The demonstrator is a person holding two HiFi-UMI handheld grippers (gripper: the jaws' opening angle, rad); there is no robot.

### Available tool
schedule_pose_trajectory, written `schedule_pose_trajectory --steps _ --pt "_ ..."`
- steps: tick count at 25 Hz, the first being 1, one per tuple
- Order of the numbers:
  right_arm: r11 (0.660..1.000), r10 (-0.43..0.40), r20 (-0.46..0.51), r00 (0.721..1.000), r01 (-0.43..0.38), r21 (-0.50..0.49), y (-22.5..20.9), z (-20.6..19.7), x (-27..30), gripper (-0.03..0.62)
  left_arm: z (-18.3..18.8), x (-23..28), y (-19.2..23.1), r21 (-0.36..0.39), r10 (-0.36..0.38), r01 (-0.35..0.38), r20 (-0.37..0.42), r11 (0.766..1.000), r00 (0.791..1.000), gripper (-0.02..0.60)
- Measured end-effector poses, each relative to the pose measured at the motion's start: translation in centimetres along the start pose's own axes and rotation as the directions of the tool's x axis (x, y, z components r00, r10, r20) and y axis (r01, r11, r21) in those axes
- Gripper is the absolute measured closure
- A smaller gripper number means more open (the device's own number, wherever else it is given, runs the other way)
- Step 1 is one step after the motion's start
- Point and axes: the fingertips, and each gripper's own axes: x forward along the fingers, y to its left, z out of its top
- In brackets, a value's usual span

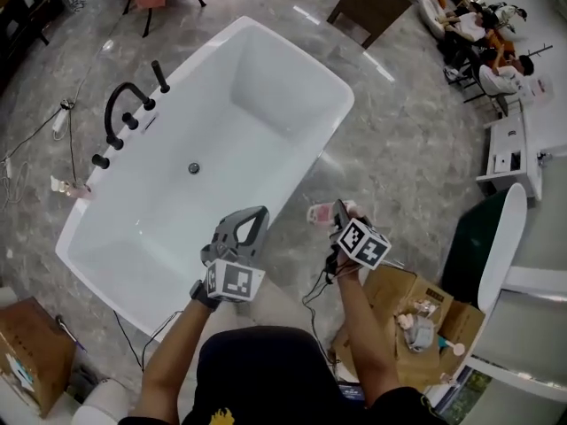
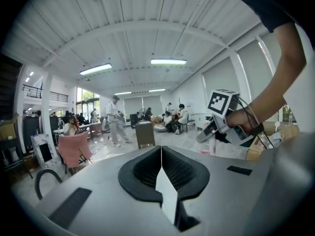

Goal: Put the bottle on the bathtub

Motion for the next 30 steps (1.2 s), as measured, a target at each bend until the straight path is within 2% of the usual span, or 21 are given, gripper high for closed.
schedule_pose_trajectory --steps 4,10,15,21,27,30 --pt "0.999 -0.024 -0.036 0.999 0.026 0.03 -1.2 0.8 5.5 0.381 -0.8 4.3 0.6 -0.005 -0.017 0.017 -0.006 1.0 1.0 0.561" --pt "0.998 -0.064 -0.067 0.996 0.064 0.009 -2.6 1.8 12.4 0.381 -1.8 9.9 2.4 -0.033 -0.013 0.014 0.054 0.999 0.998 0.563" --pt "0.998 -0.065 -0.092 0.994 0.067 0.014 -3.5 2.6 17.9 0.381 -4.6 12.8 2.4 -0.062 -0.035 0.034 -0.007 0.997 0.999 0.563" --pt "0.997 -0.071 -0.18 0.981 0.067 -0.026 -4.2 3.3 23.6 0.381 -7.3 13.9 2.0 -0.097 -0.054 0.047 -0.072 0.994 0.996 0.563" --pt "0.995 -0.083 -0.285 0.955 0.063 -0.079 -3.6 3.6 28.1 0.381 -8.6 14.8 1.9 -0.115 -0.073 0.062 -0.092 0.991 0.993 0.563" --pt "0.995 -0.094 -0.319 0.943 0.083 -0.05 -4.0 3.5 29.6 0.381 -8.5 15.5 1.7 -0.113 -0.079 0.069 -0.09 0.991 0.993 0.563"
